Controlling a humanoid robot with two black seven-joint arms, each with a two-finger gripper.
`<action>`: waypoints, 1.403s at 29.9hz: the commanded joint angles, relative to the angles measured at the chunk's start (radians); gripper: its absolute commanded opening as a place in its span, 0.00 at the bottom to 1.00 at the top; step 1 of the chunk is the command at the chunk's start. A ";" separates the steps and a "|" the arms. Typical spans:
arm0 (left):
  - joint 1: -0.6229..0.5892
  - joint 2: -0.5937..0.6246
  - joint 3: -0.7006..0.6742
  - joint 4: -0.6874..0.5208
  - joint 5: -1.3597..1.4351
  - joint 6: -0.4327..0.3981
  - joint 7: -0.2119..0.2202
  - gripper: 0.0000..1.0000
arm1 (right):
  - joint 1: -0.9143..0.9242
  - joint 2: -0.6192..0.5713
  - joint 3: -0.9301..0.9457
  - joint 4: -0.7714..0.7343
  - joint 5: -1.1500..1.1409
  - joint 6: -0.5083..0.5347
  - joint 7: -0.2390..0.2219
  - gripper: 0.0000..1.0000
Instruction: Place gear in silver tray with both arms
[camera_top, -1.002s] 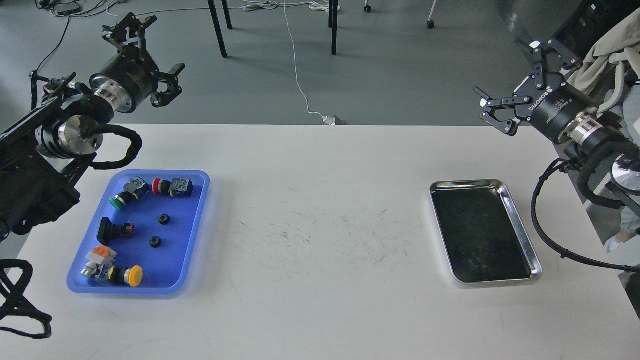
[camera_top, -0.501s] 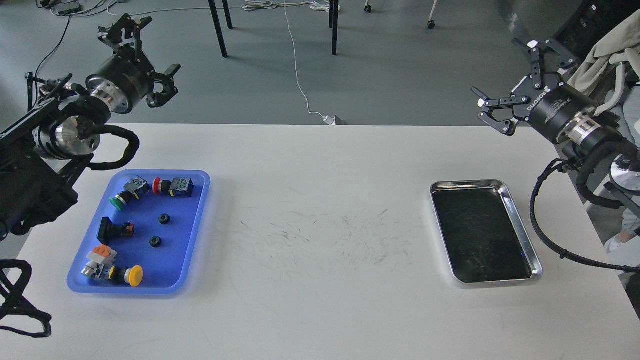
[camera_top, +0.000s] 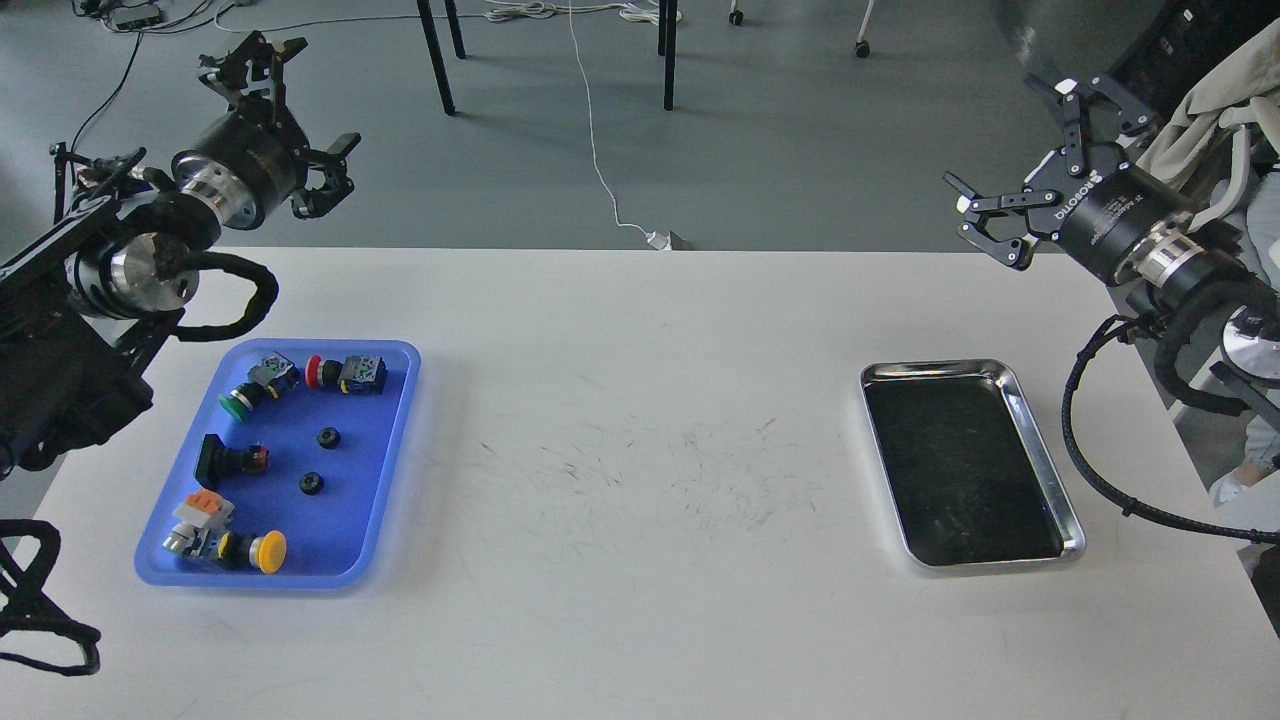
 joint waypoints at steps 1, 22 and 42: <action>0.002 0.002 -0.001 0.003 0.040 0.000 0.001 0.98 | -0.003 -0.037 0.004 0.020 0.003 -0.002 -0.002 0.99; 0.068 0.286 0.036 -0.360 0.072 0.052 0.010 0.98 | -0.032 -0.103 0.015 0.049 0.000 0.024 -0.005 0.99; 0.243 0.772 0.223 -0.874 0.852 0.100 -0.005 0.98 | -0.063 -0.179 0.027 0.115 0.000 0.016 -0.005 0.99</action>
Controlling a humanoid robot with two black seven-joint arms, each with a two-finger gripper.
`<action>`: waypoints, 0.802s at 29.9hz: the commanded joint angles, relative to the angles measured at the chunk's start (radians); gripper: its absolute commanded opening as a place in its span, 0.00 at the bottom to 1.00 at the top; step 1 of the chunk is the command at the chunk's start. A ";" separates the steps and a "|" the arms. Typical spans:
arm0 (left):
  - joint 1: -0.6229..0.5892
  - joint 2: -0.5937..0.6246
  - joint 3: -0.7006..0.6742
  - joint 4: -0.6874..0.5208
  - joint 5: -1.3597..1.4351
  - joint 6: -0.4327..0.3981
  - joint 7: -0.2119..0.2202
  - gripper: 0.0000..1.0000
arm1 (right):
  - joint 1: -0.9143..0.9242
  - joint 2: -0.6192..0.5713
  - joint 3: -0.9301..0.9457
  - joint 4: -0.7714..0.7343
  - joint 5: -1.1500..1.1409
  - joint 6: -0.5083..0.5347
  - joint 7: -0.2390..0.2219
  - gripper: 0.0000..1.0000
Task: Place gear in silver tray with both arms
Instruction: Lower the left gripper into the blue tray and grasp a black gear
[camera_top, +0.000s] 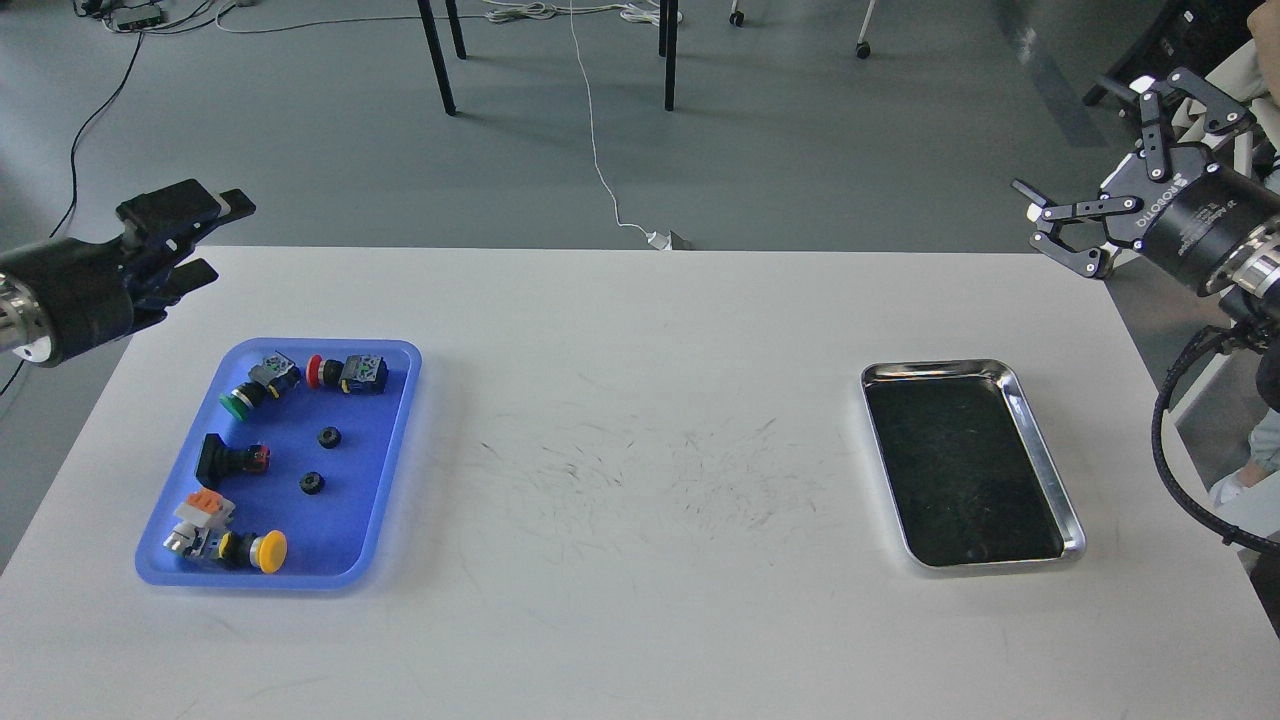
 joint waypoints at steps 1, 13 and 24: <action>0.003 0.011 0.033 -0.015 0.229 0.004 0.000 0.98 | 0.000 0.002 0.001 -0.010 0.000 0.001 0.003 0.99; 0.015 -0.153 0.235 0.033 0.809 0.161 -0.017 0.97 | 0.000 0.008 0.000 -0.016 0.000 0.003 0.004 0.99; 0.080 -0.341 0.244 0.251 0.916 0.220 -0.023 0.96 | 0.000 0.009 -0.002 -0.018 0.000 0.001 0.004 0.99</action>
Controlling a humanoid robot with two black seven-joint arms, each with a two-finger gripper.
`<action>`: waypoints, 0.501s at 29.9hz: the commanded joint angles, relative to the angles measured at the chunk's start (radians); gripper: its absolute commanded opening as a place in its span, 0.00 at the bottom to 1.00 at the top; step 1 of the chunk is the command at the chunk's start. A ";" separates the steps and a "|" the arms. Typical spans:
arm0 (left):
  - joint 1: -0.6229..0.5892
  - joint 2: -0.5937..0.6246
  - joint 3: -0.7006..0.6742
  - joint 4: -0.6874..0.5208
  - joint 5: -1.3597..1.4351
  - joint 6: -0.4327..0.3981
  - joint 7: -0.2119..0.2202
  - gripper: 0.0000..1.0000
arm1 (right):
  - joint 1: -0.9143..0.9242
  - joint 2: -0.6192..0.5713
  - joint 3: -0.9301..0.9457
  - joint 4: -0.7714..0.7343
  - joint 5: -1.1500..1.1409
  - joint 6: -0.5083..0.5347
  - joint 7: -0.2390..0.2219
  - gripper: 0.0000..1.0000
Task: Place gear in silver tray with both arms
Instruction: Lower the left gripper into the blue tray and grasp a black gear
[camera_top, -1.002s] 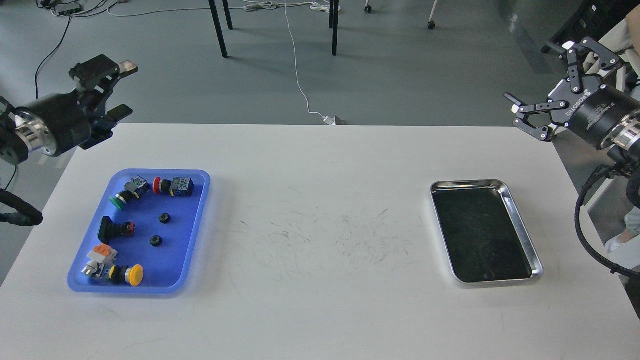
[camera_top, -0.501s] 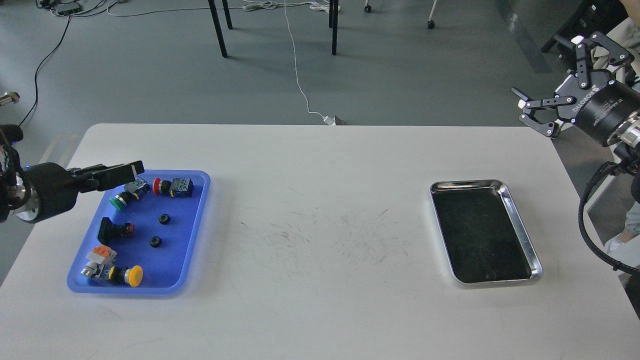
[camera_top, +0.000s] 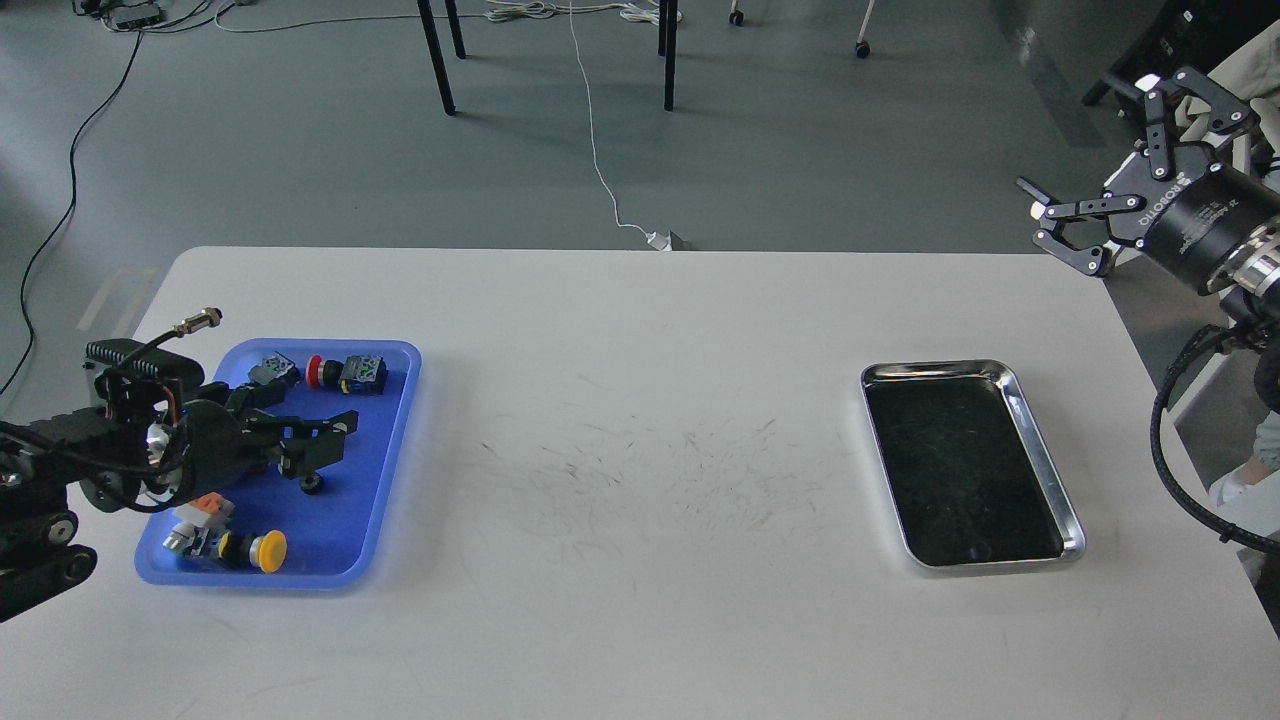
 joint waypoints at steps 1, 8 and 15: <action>0.018 -0.056 0.000 0.062 0.001 0.006 0.000 0.96 | 0.000 0.002 -0.003 0.000 0.000 0.000 0.000 0.99; 0.034 -0.105 0.002 0.135 0.005 0.025 0.000 0.92 | 0.000 0.002 -0.008 -0.029 0.000 0.005 0.000 0.99; 0.038 -0.134 0.016 0.201 0.005 0.025 -0.008 0.80 | 0.000 0.002 -0.009 -0.031 0.000 0.006 0.000 0.99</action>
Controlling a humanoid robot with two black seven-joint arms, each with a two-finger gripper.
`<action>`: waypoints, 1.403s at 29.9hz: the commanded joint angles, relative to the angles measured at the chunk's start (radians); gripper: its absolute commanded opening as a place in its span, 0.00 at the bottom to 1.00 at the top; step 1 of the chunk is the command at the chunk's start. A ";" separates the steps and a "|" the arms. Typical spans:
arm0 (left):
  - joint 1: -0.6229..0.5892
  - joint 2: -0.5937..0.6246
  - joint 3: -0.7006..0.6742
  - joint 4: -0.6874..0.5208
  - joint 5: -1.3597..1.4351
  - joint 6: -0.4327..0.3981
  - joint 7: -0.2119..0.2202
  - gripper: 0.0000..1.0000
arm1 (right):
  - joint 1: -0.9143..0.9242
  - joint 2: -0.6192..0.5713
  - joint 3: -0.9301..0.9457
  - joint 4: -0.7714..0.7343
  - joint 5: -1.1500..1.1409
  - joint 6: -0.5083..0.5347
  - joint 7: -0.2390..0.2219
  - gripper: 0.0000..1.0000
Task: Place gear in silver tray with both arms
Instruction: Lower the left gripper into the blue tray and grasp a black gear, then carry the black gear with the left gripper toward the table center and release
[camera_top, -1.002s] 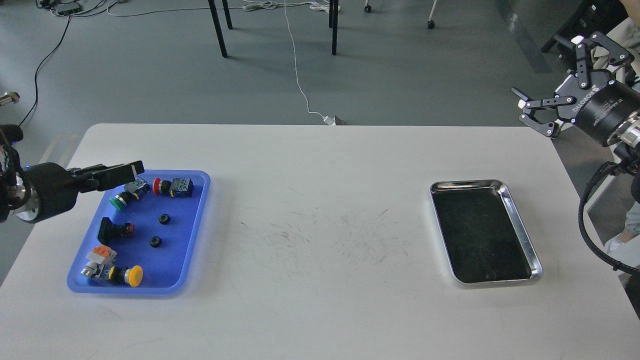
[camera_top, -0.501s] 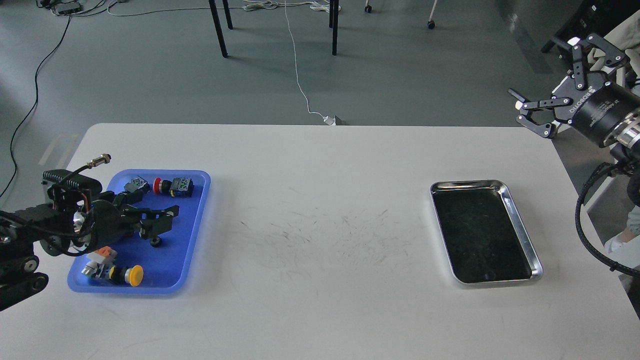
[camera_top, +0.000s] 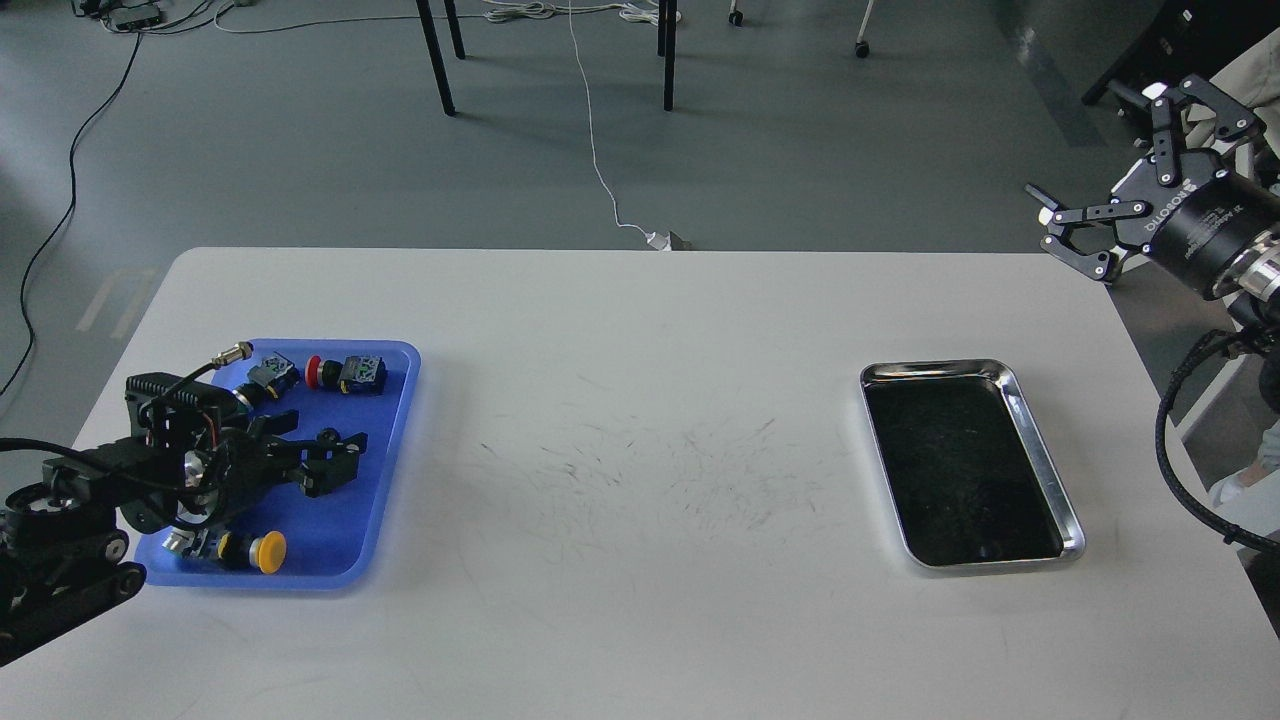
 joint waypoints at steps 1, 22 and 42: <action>0.003 -0.010 0.004 0.029 0.000 0.000 -0.006 0.79 | 0.000 0.000 0.000 0.000 0.000 0.000 0.000 0.99; 0.003 -0.025 0.024 0.055 -0.002 -0.003 -0.006 0.11 | -0.002 0.014 -0.002 -0.028 0.000 0.003 0.001 0.99; -0.350 -0.008 0.009 -0.360 -0.017 -0.146 0.060 0.11 | 0.000 0.006 -0.003 -0.095 -0.001 0.003 0.001 0.99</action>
